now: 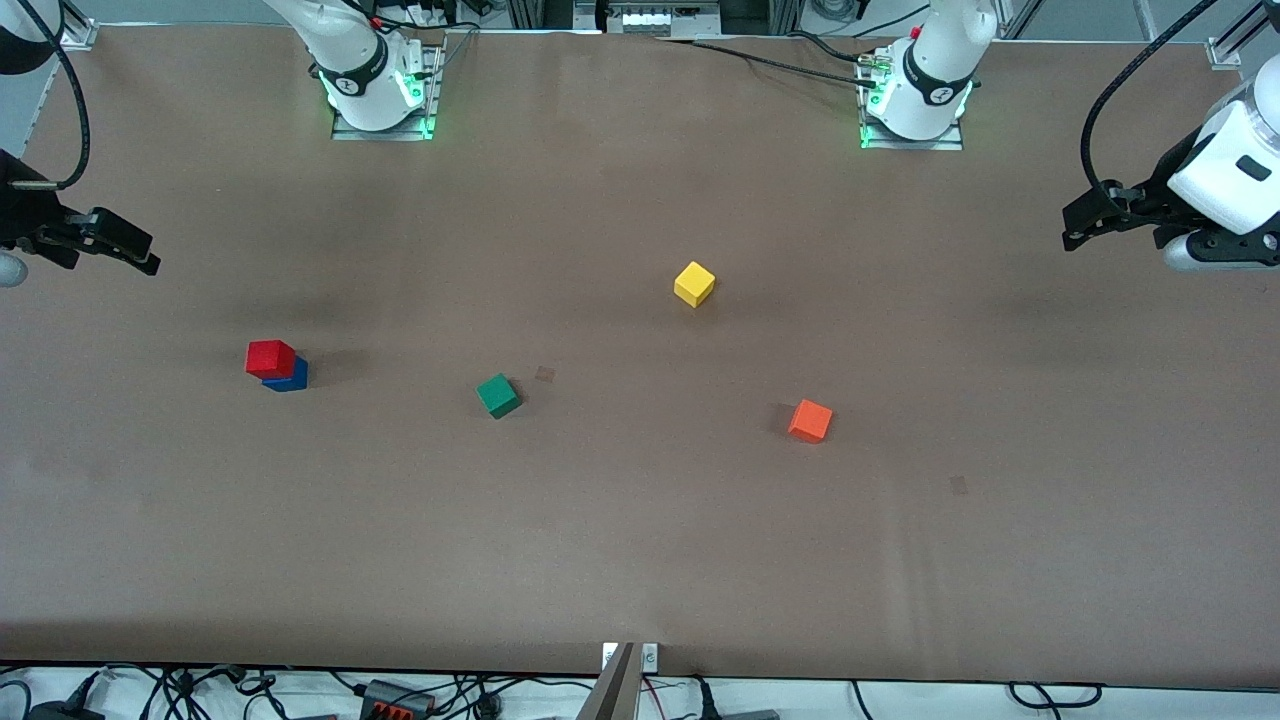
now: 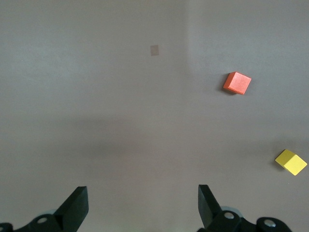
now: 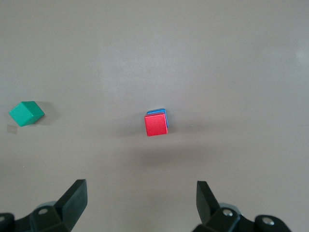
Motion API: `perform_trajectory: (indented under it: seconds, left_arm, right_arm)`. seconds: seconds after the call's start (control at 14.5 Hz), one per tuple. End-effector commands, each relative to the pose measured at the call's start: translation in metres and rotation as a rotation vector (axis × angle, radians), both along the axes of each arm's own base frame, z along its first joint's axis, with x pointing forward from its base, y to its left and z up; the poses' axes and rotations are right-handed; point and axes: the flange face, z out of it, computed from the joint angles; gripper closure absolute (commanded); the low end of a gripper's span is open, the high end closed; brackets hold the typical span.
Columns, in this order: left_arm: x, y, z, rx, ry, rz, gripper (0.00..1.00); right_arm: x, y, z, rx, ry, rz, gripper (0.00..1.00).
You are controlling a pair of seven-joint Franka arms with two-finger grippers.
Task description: Pass red block to right arm, stack on blue
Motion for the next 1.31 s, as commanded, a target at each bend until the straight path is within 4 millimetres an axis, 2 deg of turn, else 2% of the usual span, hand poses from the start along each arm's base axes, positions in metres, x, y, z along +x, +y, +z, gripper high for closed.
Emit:
perform_trajectory:
  seconds: [0.0,0.83,1.24]
  left_arm:
    - [0.003,-0.001,0.004,-0.012,0.011,-0.009,0.00]
    - [0.005,0.000,0.001,-0.050,0.013,-0.007,0.00]
    - [0.005,0.000,0.002,-0.050,0.013,-0.003,0.00]
  right_arm:
    - [0.003,0.007,0.004,-0.010,-0.003,0.022,0.00]
    - [0.006,0.018,0.001,-0.008,0.001,0.038,0.00]
    - [0.004,0.008,0.002,-0.008,0.000,0.022,0.00]
